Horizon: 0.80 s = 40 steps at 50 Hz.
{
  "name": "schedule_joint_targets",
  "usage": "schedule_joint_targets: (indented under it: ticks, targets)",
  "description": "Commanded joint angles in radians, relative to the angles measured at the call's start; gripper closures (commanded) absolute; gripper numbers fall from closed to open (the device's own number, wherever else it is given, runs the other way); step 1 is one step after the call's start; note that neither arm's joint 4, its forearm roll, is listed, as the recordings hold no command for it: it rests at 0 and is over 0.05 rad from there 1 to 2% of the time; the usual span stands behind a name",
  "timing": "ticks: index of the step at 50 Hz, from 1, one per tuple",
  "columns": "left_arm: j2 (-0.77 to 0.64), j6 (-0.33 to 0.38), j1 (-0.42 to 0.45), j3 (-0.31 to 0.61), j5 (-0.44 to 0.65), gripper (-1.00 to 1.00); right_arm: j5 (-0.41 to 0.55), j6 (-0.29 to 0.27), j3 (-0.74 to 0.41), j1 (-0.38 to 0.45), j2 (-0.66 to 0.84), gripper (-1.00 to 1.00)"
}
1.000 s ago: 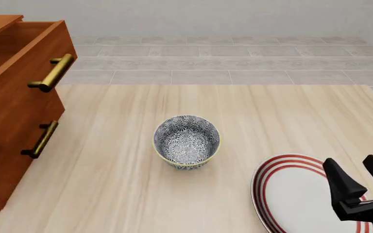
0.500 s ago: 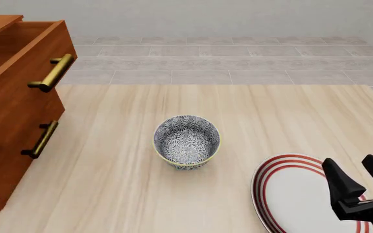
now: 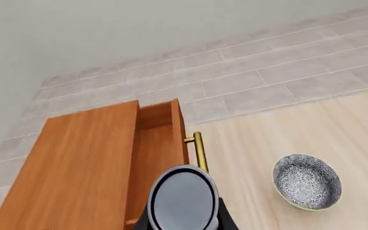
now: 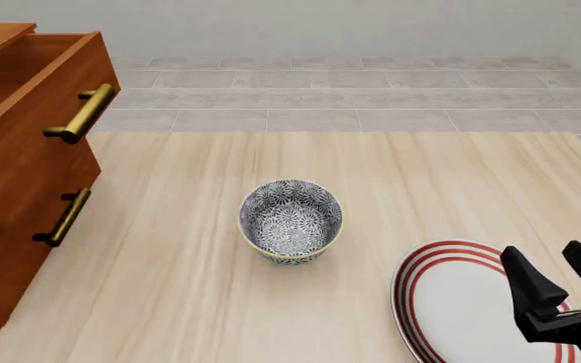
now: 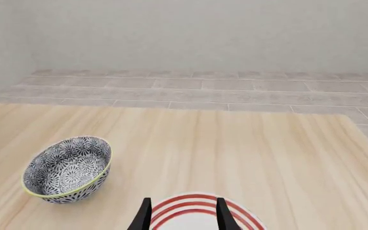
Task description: Put the ketchup in the top drawer of the cabinet.
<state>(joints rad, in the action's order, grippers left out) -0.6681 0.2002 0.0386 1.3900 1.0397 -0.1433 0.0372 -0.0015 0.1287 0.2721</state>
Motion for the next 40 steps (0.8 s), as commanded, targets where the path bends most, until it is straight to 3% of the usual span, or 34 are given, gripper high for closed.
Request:
schedule_joint_targets:
  ticks: [1, 13, 28, 40]
  targets:
    - [-0.105, -0.023, -0.078, 0.01, -0.052, 1.0, -0.002, 0.001, 0.0, 0.001, 0.004, -1.0]
    - [-0.169, -0.034, -0.107, -0.032, -0.115, 1.0, -0.005, -0.001, 0.0, 0.0, 0.009, -1.0]
    - [-0.231, -0.033, -0.149, -0.02, -0.156, 1.0, -0.008, -0.003, 0.0, 0.002, 0.015, -1.0]
    - [-0.247, 0.002, -0.174, -0.089, -0.216, 1.0, -0.01, -0.002, 0.0, 0.002, 0.018, -1.0]
